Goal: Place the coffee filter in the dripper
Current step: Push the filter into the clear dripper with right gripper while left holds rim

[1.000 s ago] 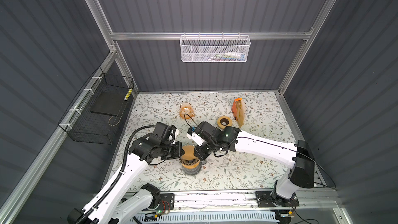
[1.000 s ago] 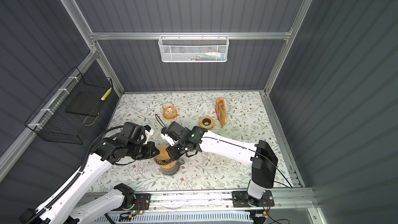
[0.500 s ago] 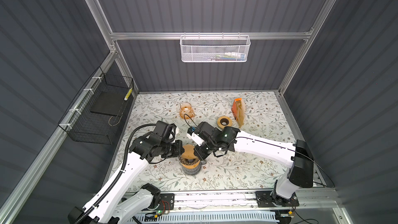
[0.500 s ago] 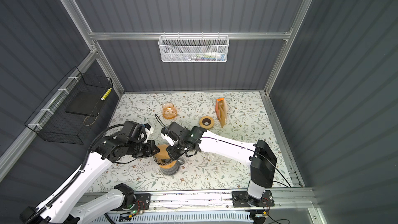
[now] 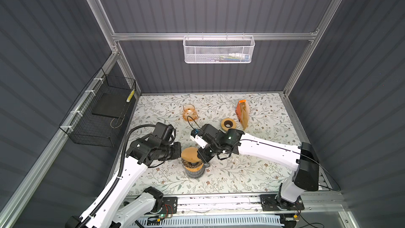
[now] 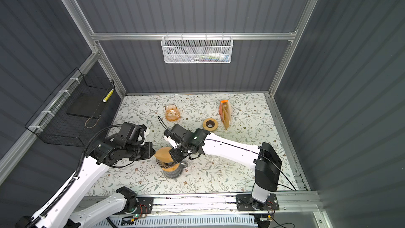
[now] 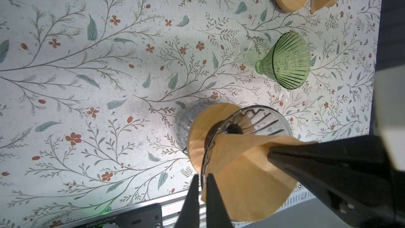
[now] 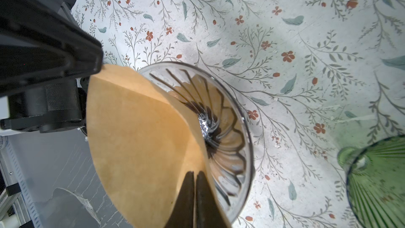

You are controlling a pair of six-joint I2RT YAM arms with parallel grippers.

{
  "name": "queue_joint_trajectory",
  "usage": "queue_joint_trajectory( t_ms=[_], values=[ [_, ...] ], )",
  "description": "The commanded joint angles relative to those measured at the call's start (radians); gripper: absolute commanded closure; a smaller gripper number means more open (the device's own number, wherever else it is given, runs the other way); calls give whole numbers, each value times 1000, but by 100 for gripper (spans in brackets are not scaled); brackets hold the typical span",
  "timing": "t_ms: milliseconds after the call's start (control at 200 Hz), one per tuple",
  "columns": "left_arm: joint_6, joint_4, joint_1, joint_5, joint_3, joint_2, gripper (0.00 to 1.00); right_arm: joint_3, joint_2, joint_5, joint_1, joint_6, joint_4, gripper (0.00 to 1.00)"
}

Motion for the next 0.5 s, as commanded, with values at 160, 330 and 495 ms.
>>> queue_joint_trajectory(
  t_ms=[160,330,495],
  values=[
    [0,17,-4,39,-48,-13,89,35,7,8,3,0,-13,91],
    [1,37,-3,50,-61,-11,90,46,20,10,4,-3,-20,91],
    [2,45,-3,53,-74,-10,89,50,26,10,5,-3,-23,91]
  ],
)
